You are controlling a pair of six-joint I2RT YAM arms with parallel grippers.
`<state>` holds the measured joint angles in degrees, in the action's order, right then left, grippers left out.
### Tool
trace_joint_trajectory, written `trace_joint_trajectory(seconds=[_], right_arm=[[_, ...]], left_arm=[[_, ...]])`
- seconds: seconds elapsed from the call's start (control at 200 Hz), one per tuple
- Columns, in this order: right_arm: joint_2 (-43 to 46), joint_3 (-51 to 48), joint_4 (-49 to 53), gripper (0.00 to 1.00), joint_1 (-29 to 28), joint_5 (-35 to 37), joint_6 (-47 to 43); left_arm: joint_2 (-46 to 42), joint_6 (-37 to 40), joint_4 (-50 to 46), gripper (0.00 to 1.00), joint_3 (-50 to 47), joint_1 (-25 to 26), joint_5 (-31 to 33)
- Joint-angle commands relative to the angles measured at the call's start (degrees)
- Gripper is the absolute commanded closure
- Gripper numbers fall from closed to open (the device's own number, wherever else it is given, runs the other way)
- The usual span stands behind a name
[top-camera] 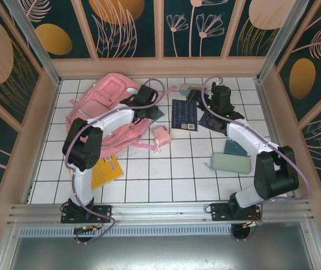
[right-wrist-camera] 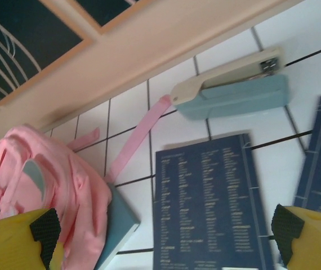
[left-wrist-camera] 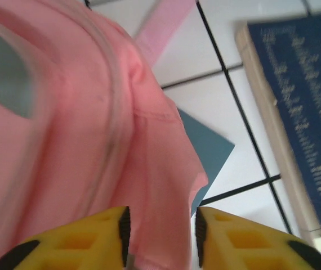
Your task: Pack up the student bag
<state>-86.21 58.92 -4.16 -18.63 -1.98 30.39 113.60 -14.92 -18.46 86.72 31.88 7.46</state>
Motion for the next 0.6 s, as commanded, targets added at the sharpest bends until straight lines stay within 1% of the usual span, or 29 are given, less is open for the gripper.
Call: trace_joint_trajectory(seconds=[0.0,0.015,0.085,0.14,0.19,0.26,0.31,0.355,0.4,0.485,0.525,0.54,0.595], right_arm=[[-2.5,3.2,-0.8,0.01,-2.9,-3.2,-0.7],[-2.8,3.4,-0.8,0.01,-3.4,-3.3,-0.9],[-4.7,4.6,-0.7,0.08,-5.4,-4.5,-2.1],[-6.1,5.5,-0.4,0.11,-7.2,-5.3,-3.2],[-7.5,6.3,0.0,0.15,-8.5,-6.2,-3.9],[-9.4,7.4,0.0,0.2,-9.9,-8.6,-3.2],[-10.8,8.1,-0.2,0.21,-10.8,-10.3,-1.9],[-12.5,9.1,0.3,0.24,-11.4,-11.0,0.2],[-14.6,10.7,1.6,0.31,-11.8,-12.2,3.4],[-19.0,13.7,2.5,0.42,-12.4,-18.1,8.4],[-20.5,14.6,2.8,0.43,-12.4,-18.9,10.3],[-21.0,14.8,2.7,0.44,-13.5,-19.3,10.8],[-22.5,15.6,2.4,0.47,-15.0,-20.4,12.1]], left_arm=[[-7.9,-3.9,1.8,0.55,-3.3,-0.2,4.1],[-8.7,-4.5,1.8,0.55,-4.2,-0.2,4.4],[-12.6,-7.1,1.9,0.53,-8.3,-0.5,6.3],[-15.1,-10.0,1.6,0.53,-12.0,-0.9,7.4],[-19.1,-12.4,1.0,0.53,-15.2,-1.3,7.8],[-22.6,-15.9,-0.2,0.54,-19.5,-1.4,9.4],[-25.1,-18.1,-0.5,0.54,-22.7,-1.4,9.3],[-27.3,-20.2,0.1,0.54,-25.8,-1.4,7.9],[-29.4,-21.4,1.8,0.54,-29.3,-1.4,5.1],[-32.3,-23.7,5.1,0.53,-35.4,-1.3,0.2],[-33.1,-24.6,6.1,0.54,-37.2,-1.1,-2.0],[-33.3,-25.0,6.3,0.54,-37.8,-1.0,-2.5],[-34.1,-26.1,7.7,0.55,-40.1,0.1,-3.1]])
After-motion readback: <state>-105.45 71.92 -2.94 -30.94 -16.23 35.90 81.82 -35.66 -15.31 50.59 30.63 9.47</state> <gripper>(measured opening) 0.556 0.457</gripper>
